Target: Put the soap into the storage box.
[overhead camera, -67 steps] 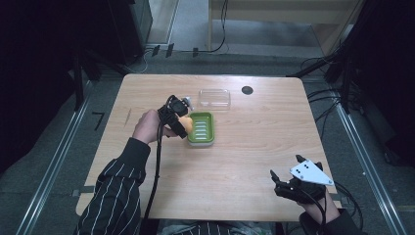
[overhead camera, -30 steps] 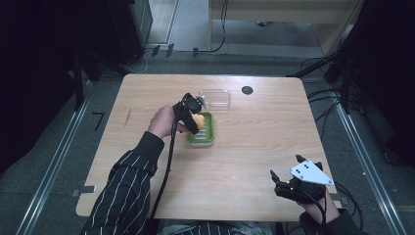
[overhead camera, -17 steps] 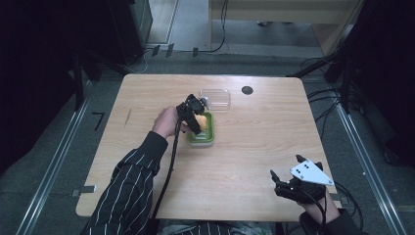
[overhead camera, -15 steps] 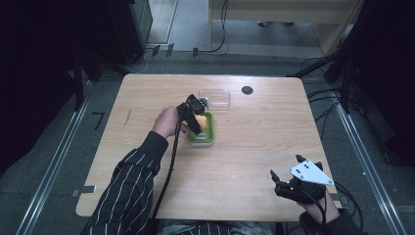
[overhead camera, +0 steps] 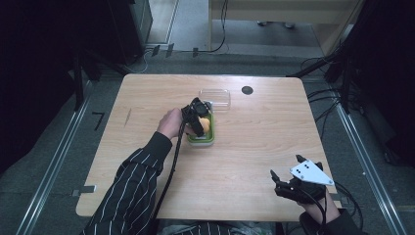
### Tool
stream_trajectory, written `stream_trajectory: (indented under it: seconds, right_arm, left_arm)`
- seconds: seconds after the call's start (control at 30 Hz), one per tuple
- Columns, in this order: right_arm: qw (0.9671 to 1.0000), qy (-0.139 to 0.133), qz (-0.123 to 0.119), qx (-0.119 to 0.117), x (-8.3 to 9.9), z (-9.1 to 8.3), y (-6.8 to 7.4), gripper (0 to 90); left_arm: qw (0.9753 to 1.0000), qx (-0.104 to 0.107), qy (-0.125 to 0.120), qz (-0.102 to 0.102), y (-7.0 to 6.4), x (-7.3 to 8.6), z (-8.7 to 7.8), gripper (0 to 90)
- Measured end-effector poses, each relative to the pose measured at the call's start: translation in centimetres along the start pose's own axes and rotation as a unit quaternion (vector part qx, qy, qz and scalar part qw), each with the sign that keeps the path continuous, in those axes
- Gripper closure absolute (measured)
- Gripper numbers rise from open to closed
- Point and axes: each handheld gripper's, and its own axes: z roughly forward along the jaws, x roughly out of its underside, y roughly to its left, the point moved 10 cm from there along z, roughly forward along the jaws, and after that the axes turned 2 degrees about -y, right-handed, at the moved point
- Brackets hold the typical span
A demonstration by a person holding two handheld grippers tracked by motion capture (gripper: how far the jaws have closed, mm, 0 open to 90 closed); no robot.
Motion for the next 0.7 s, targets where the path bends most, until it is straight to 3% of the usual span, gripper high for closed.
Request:
stream_trajectory:
  seconds: [0.47, 0.7]
  right_arm:
    - [1.0, 0.0, 0.0, -0.001, 0.0, 0.0, 0.0, 13.7]
    - [1.0, 0.0, 0.001, -0.001, 0.0, 0.0, 0.0, 13.7]
  left_arm:
    - [0.9997, -0.003, 0.005, 0.026, -0.2, 0.0, 0.9, 39.1]
    - [0.9995, 0.003, 0.013, 0.027, -0.3, 0.2, 1.2, 39.0]
